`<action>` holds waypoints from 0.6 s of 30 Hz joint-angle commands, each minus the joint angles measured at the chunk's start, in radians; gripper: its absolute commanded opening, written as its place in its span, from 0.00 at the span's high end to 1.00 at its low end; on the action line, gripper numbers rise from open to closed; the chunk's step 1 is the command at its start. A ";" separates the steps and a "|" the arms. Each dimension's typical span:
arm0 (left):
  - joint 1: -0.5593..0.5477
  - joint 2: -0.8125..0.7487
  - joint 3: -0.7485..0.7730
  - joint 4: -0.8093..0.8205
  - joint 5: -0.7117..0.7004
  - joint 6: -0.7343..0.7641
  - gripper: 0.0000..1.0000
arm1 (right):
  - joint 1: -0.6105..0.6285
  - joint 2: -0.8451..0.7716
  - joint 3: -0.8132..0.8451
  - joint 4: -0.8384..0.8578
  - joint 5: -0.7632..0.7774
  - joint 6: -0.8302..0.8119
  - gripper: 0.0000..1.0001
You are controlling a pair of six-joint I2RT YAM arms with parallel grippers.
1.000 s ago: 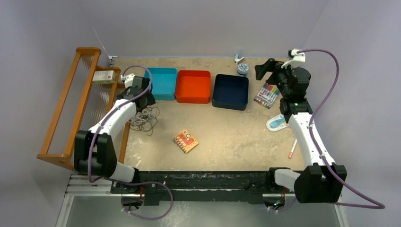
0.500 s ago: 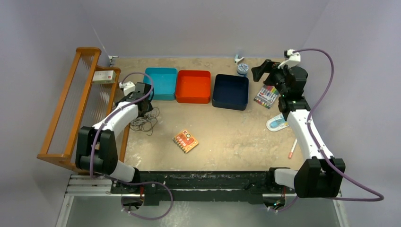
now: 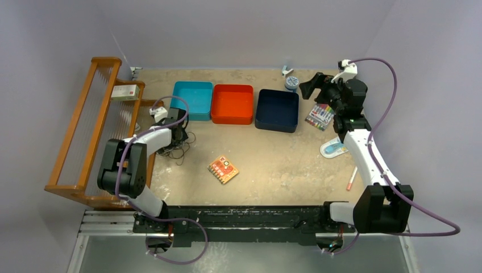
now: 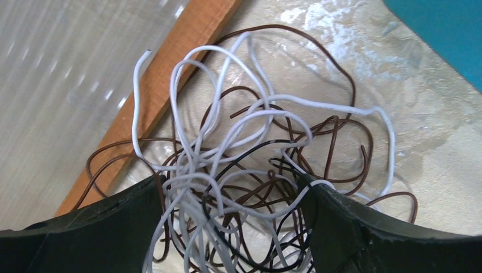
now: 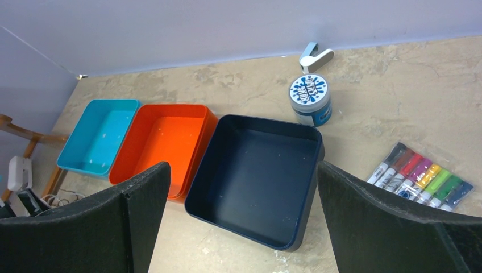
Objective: Untangle the cables
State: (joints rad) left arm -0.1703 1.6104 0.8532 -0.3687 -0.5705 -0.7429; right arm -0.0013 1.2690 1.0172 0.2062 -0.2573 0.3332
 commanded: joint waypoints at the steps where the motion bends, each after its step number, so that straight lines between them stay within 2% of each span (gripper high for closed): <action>1: 0.006 0.025 -0.015 0.084 0.048 -0.013 0.21 | -0.005 -0.009 0.054 0.006 -0.030 0.009 0.01; 7: 0.006 0.027 -0.032 0.117 0.049 -0.006 0.57 | -0.005 -0.018 0.054 0.001 -0.023 0.010 0.01; 12: 0.006 0.032 -0.034 0.131 0.049 0.008 0.81 | -0.005 -0.015 0.063 -0.007 -0.025 0.010 0.01; 15: 0.007 0.031 -0.030 0.137 0.056 0.011 0.99 | -0.005 -0.019 0.072 -0.012 -0.027 0.010 0.01; 18: 0.006 0.024 -0.010 0.119 0.048 0.018 1.00 | -0.006 -0.038 0.058 -0.006 -0.019 0.014 0.01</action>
State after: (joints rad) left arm -0.1703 1.6291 0.8326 -0.2478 -0.5266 -0.7391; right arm -0.0013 1.2686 1.0389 0.1757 -0.2581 0.3336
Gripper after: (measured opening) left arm 0.052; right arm 0.994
